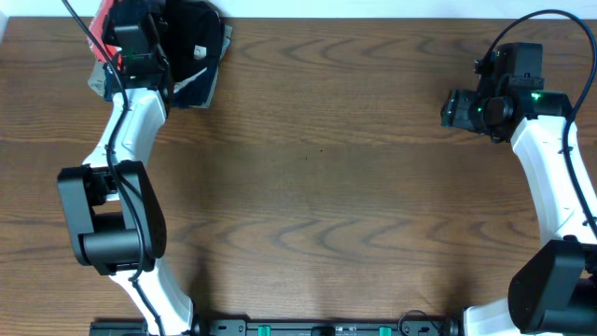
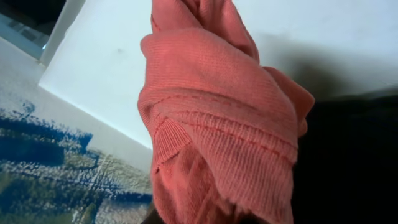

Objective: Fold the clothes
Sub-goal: 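Lower the shirt onto the stack and open the left gripper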

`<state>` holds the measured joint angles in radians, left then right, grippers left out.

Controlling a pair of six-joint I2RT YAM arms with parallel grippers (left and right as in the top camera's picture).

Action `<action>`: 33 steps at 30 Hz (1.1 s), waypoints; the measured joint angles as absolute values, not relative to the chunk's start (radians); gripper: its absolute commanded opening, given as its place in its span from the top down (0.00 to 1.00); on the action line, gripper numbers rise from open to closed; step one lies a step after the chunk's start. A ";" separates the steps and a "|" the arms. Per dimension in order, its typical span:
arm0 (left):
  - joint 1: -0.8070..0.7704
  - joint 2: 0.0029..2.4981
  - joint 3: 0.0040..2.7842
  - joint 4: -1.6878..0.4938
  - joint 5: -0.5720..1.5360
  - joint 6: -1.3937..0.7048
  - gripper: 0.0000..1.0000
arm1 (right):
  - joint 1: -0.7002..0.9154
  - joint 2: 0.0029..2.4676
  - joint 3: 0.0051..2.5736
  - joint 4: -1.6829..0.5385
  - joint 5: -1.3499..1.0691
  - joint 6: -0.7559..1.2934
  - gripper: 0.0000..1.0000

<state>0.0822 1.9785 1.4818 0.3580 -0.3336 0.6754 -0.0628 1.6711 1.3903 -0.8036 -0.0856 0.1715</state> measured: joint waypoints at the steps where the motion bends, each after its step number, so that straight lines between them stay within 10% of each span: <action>1: 0.077 1.979 1.482 0.358 -0.326 0.673 0.94 | -0.063 1.671 1.390 -0.804 -0.086 0.171 0.26; 7: 0.024 2.008 1.482 0.360 -0.268 0.669 0.92 | -0.063 1.671 1.390 -0.804 -0.086 0.171 0.26; 11: -0.022 2.039 1.482 0.359 -0.192 0.665 0.02 | -0.063 1.671 1.390 -0.804 -0.086 0.171 0.26; 26: -0.124 1.966 1.499 0.381 -0.271 0.524 0.02 | -0.063 1.671 1.390 -0.781 -0.086 0.163 0.27; 33: -0.223 1.658 1.506 0.042 -0.300 0.500 0.02 | -0.063 1.671 1.412 -0.746 -0.086 0.111 0.01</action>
<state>-0.2230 1.6581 1.5063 0.0422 -0.3000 0.5003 -0.0628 1.6711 1.4124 -0.7460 -0.0860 0.1108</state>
